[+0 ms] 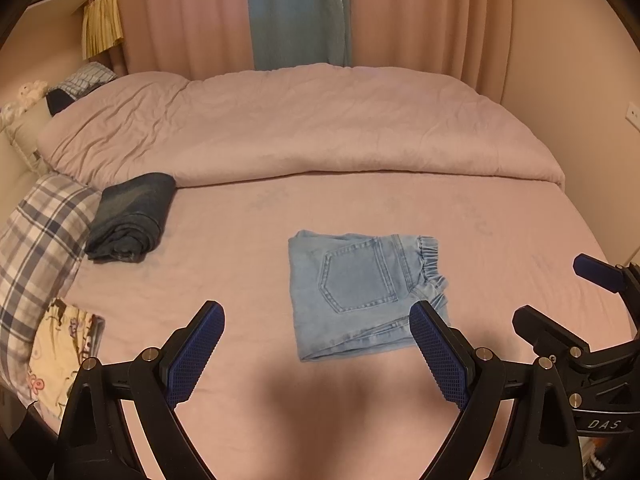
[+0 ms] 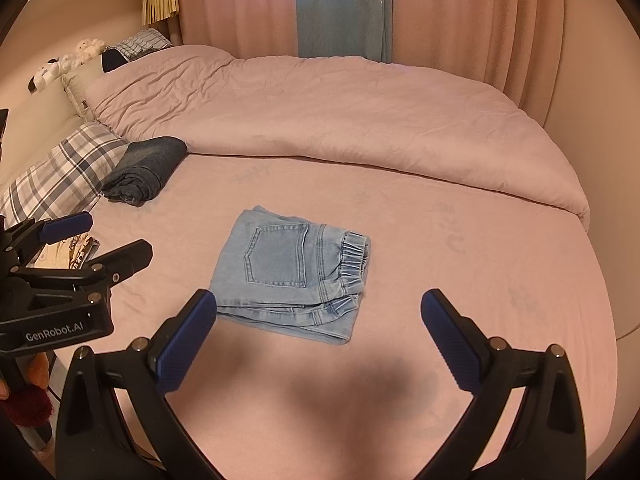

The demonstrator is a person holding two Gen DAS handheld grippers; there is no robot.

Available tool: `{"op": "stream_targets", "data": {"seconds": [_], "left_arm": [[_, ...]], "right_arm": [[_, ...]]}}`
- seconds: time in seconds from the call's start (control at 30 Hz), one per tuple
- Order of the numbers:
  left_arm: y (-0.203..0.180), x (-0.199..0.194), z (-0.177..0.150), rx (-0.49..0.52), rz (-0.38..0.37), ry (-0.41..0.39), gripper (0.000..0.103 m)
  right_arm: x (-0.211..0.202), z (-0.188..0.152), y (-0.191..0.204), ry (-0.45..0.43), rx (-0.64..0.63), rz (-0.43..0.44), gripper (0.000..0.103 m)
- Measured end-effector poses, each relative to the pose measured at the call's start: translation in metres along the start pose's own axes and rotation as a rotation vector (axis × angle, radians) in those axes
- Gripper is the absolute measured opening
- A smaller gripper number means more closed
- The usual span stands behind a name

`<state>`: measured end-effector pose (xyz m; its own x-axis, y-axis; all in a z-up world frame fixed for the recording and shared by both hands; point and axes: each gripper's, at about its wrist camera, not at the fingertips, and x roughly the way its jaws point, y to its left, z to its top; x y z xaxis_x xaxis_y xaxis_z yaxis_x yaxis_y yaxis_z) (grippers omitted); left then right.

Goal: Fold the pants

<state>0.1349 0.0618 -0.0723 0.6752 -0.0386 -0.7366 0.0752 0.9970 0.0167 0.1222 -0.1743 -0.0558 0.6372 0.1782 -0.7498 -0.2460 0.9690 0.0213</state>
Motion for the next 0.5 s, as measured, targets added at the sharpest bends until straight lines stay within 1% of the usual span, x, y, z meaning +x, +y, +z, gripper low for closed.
{"op": "stream_targets", "data": {"seconds": [0.5], "left_arm": [[0.0063, 0.0027, -0.0011, 0.003, -0.008, 0.007, 0.094]], "right_arm": [[0.0031, -0.0025, 0.0023, 0.004, -0.017, -0.004, 0.103]]}}
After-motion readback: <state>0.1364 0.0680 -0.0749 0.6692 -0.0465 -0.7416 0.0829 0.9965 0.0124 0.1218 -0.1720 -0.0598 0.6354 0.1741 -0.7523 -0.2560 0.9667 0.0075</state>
